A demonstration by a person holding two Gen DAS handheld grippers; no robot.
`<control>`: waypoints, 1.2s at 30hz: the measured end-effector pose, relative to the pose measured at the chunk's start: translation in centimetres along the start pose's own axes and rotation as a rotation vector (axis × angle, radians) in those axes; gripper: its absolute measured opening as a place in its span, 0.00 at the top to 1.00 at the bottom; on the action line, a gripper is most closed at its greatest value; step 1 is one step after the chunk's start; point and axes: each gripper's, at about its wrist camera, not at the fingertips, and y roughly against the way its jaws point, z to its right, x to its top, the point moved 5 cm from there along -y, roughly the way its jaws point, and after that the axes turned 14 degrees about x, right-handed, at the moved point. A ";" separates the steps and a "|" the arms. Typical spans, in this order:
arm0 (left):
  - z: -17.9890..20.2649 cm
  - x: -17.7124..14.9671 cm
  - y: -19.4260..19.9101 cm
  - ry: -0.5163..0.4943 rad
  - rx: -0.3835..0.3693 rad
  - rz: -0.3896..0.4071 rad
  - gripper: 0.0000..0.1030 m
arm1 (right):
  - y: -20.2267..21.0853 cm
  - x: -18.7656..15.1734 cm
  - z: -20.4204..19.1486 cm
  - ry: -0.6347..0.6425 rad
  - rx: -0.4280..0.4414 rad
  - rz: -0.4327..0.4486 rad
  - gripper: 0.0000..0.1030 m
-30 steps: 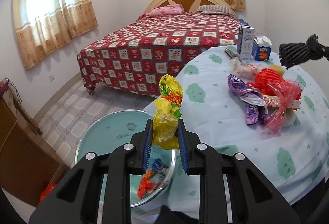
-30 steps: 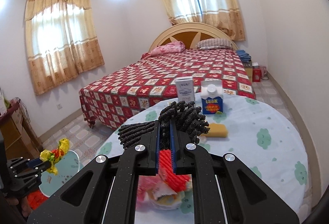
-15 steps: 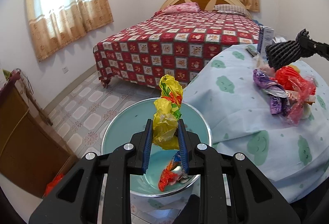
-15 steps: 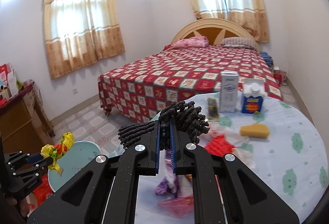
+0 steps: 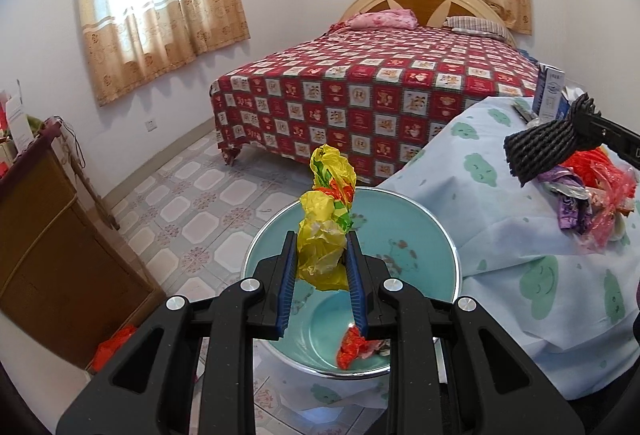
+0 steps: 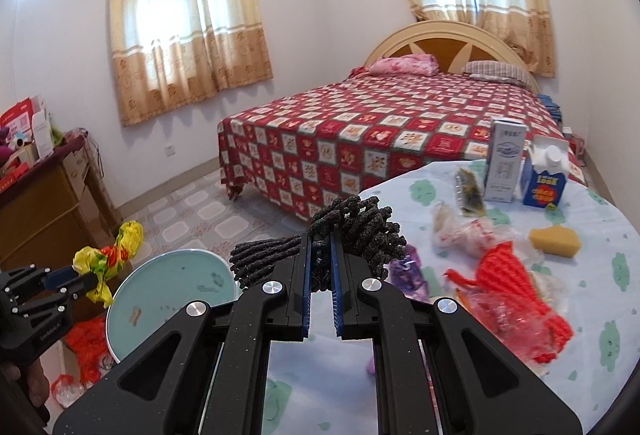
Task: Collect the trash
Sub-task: 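Move both items over the teal bucket and open both tools to drop them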
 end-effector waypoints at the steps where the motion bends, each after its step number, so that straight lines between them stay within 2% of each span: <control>1: -0.1 -0.1 0.0 0.001 0.001 -0.002 0.77 | -0.3 -0.1 -0.2 0.002 0.002 -0.004 0.91; 16: -1.7 -0.9 -0.9 0.017 0.027 -0.028 0.77 | -3.3 -1.2 -2.2 0.032 0.039 -0.053 0.91; 36: -2.9 -1.0 -1.8 0.047 0.048 -0.043 0.77 | -5.4 -1.5 -4.8 0.079 0.071 -0.092 0.91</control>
